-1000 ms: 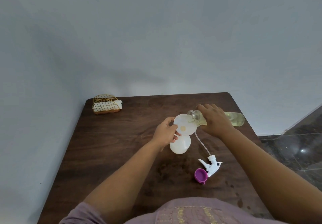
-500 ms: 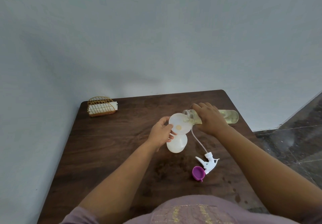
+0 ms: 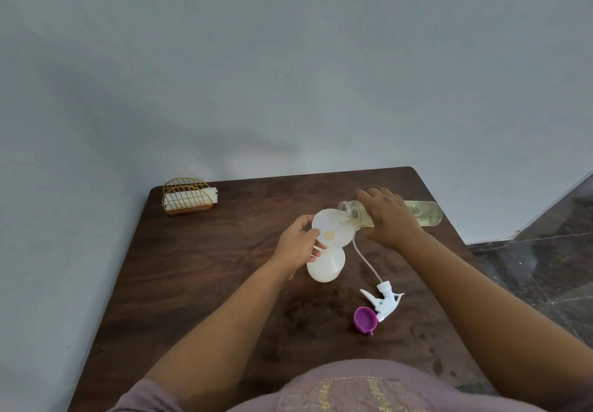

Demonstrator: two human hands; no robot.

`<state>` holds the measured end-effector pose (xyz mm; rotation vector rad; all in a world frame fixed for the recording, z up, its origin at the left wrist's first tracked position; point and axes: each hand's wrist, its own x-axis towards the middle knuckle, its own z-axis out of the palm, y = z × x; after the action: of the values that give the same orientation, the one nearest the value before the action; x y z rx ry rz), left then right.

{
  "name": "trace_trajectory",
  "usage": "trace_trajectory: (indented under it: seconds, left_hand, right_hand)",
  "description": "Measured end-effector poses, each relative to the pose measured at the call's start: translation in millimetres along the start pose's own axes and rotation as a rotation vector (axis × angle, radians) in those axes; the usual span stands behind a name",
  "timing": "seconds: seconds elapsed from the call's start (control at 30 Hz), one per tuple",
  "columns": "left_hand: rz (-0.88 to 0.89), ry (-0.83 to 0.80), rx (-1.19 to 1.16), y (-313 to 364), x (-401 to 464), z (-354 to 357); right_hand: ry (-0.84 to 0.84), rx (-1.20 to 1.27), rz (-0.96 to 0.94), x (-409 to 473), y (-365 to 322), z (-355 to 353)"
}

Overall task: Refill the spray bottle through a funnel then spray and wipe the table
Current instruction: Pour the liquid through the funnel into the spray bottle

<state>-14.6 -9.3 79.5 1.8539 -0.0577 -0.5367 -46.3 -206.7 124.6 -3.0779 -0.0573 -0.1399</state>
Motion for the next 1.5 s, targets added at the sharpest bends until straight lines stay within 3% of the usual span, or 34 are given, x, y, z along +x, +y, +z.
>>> trace_trajectory:
  seconds: [1.5]
  left_hand:
    - [0.006, -0.011, -0.016, -0.2, -3.4, -0.9]
  right_hand:
    - [0.006, 0.016, -0.001, -2.8, -5.8, -4.3]
